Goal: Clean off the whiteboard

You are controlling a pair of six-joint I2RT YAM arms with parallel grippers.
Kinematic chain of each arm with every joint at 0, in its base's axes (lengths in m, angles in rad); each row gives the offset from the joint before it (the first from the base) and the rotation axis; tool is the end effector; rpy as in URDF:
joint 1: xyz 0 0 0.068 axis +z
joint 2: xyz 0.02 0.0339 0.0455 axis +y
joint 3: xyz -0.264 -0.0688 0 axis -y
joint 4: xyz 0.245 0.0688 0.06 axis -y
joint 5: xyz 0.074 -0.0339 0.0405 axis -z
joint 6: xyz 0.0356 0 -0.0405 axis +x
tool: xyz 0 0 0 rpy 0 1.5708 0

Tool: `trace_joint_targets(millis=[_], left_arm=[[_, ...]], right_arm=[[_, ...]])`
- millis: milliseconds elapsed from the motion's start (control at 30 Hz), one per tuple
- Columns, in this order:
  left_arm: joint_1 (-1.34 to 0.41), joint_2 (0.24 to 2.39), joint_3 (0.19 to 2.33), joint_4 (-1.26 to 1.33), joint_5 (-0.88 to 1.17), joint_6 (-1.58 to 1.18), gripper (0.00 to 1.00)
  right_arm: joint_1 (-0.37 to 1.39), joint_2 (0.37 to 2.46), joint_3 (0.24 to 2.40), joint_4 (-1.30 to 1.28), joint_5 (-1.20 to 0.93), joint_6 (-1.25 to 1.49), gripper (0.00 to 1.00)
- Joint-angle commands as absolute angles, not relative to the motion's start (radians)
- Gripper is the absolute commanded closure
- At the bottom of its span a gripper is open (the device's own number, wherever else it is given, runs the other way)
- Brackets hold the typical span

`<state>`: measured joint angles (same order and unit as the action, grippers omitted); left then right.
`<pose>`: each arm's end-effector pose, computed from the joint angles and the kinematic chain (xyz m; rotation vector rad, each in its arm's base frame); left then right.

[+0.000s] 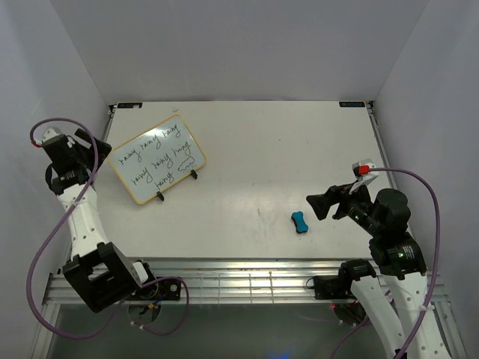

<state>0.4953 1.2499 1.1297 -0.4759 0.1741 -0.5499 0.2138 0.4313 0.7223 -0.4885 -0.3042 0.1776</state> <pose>0.2470 0.1264 0.3330 -0.9927 1.9239 -0.2199 0.0989 0.0324 0.3305 -0.2556 1.7738 0.5508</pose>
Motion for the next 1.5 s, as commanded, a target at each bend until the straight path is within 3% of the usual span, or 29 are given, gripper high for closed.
trace_joint_targets(millis=[0, 267, 500, 667, 833, 1167, 1467], left_arm=[[0.509, 1.129, 0.996, -0.300, 0.233, -0.505, 0.02], [0.509, 1.173, 0.839, -0.127, 0.227, -0.325, 0.02], [0.518, 1.247, 0.769, -0.019, 0.440, -0.221, 0.02], [0.520, 1.399, 0.765, 0.020, 0.679, -0.183, 0.04], [0.557, 1.451, 0.770, 0.047, 0.669, -0.173, 0.04], [0.620, 1.601, 0.791, 0.158, 0.991, -0.181, 0.13], [0.646, 1.706, 0.841, 0.210, 1.083, -0.213, 0.13]], right_arm=[[0.242, 0.407, 0.687, -0.420, -0.400, 0.178, 0.10], [0.328, 0.411, 0.727, -0.436, -0.393, 0.131, 0.10], [0.376, 0.376, 0.727, -0.456, -0.393, 0.110, 0.10], [0.399, 0.356, 0.721, -0.466, -0.393, 0.100, 0.10], [0.414, 0.360, 0.733, -0.471, -0.400, 0.095, 0.10], [0.416, 0.379, 0.738, -0.463, -0.416, 0.091, 0.10], [0.417, 0.397, 0.747, -0.456, -0.460, 0.089, 0.10]])
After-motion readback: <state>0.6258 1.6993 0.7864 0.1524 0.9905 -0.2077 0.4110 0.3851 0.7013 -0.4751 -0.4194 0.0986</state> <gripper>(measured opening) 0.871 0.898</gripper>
